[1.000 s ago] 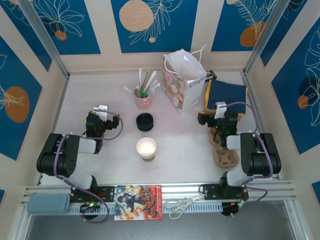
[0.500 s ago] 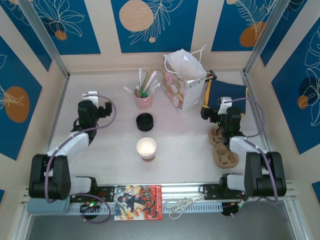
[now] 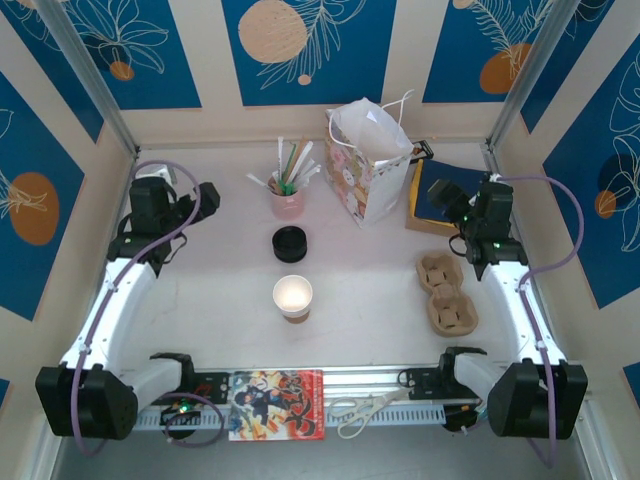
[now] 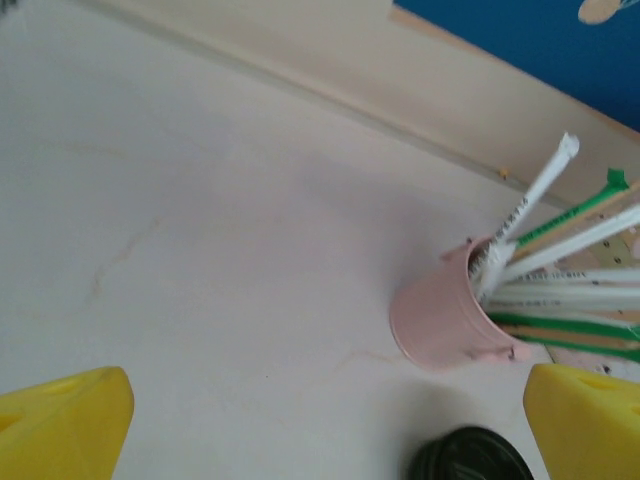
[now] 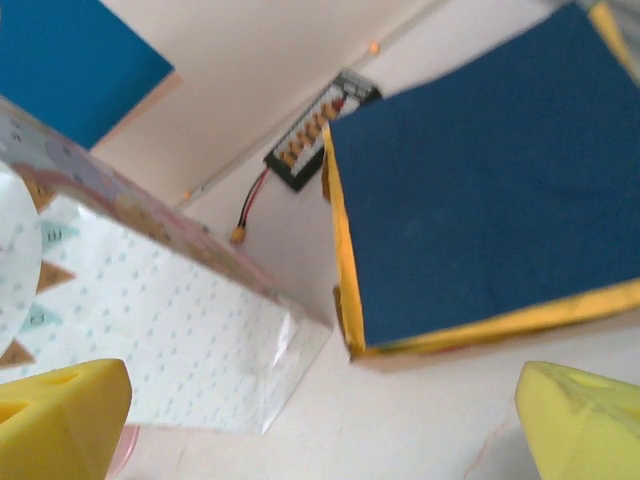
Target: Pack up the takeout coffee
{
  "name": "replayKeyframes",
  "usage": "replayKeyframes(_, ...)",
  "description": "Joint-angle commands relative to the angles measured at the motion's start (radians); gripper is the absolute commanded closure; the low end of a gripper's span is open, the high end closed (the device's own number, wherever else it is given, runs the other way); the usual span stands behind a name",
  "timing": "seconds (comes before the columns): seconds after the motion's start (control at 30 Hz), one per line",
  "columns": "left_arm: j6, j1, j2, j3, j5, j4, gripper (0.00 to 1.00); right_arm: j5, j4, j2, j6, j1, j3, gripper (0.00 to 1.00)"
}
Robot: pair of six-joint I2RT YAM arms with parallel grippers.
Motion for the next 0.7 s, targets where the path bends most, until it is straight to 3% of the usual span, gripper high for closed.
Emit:
replayKeyframes(0.0, -0.111, -0.001, -0.061, 0.016, 0.063, -0.192, 0.00, -0.147, -0.092, -0.020, 0.050, 0.025, 0.008, 0.01)
replayKeyframes(0.23, -0.174, -0.093, -0.147, 0.020, 0.057, -0.424, 0.00, -0.211, -0.195, 0.026, -0.054, 0.162, 0.100, 0.01)
replayKeyframes(0.3, -0.186, -0.149, -0.157, 0.026, 0.046, -0.470, 0.06, -0.245, -0.216, 0.036, -0.064, 0.194, 0.115, 0.01)
replayKeyframes(0.47, -0.239, -0.350, -0.125, 0.064, -0.057, -0.581, 0.08, -0.279, -0.249, 0.039, -0.086, 0.280, 0.130, 0.01)
replayKeyframes(0.67, -0.302, -0.543, -0.046, 0.074, -0.084, -0.611, 0.22, -0.233, -0.290, 0.026, -0.075, 0.421, 0.142, 0.01)
